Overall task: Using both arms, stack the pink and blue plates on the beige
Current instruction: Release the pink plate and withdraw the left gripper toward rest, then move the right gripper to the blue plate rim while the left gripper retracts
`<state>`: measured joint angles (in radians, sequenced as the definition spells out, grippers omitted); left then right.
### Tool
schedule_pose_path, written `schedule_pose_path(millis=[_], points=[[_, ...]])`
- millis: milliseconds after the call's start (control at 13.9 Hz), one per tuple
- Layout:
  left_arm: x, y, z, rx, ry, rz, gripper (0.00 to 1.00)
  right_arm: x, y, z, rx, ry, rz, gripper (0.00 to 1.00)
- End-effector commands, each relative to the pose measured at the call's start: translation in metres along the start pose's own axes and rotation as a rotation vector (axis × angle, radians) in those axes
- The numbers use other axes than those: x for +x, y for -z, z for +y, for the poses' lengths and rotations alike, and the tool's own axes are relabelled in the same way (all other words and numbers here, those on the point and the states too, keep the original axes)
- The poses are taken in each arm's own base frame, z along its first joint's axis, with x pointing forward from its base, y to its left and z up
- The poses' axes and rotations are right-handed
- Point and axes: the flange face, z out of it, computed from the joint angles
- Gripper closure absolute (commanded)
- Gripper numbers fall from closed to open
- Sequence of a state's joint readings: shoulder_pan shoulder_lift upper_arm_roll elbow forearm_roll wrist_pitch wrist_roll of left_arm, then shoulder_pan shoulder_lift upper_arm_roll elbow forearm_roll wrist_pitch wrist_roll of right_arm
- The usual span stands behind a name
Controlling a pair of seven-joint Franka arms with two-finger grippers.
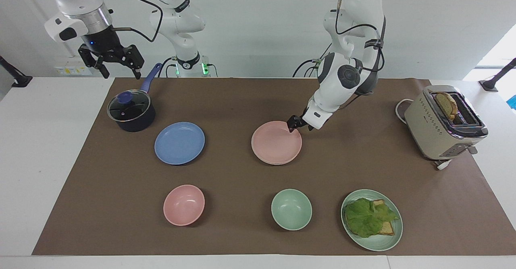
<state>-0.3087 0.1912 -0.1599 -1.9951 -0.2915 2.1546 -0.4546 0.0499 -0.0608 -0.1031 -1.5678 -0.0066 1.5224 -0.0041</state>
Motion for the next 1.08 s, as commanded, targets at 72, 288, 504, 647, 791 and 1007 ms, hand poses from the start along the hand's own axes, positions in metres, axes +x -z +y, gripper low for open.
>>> schedule_pose_path(millis=[72,288,504,647,791,1007], points=[[0.022,0.037,-0.032,0.093,-0.027,0.05,0.0,-0.008,0.002,0.012,-0.008,-0.006,-0.003,0.0],[0.043,0.08,-0.079,0.122,-0.086,0.038,0.0,-0.002,-0.002,0.01,-0.01,0.008,0.036,0.0],[0.053,0.118,-0.128,0.134,-0.105,0.061,0.0,0.008,-0.048,0.011,-0.011,0.018,0.033,0.0],[0.057,0.144,-0.155,0.161,-0.137,0.083,0.0,0.02,-0.091,0.011,-0.014,0.027,0.035,0.0],[0.062,0.166,-0.168,0.165,-0.165,0.087,0.0,0.017,-0.133,0.011,-0.011,0.066,-0.017,0.0],[0.059,0.196,-0.185,0.221,-0.197,0.105,0.0,0.022,-0.187,0.02,-0.011,0.066,-0.031,0.0]])
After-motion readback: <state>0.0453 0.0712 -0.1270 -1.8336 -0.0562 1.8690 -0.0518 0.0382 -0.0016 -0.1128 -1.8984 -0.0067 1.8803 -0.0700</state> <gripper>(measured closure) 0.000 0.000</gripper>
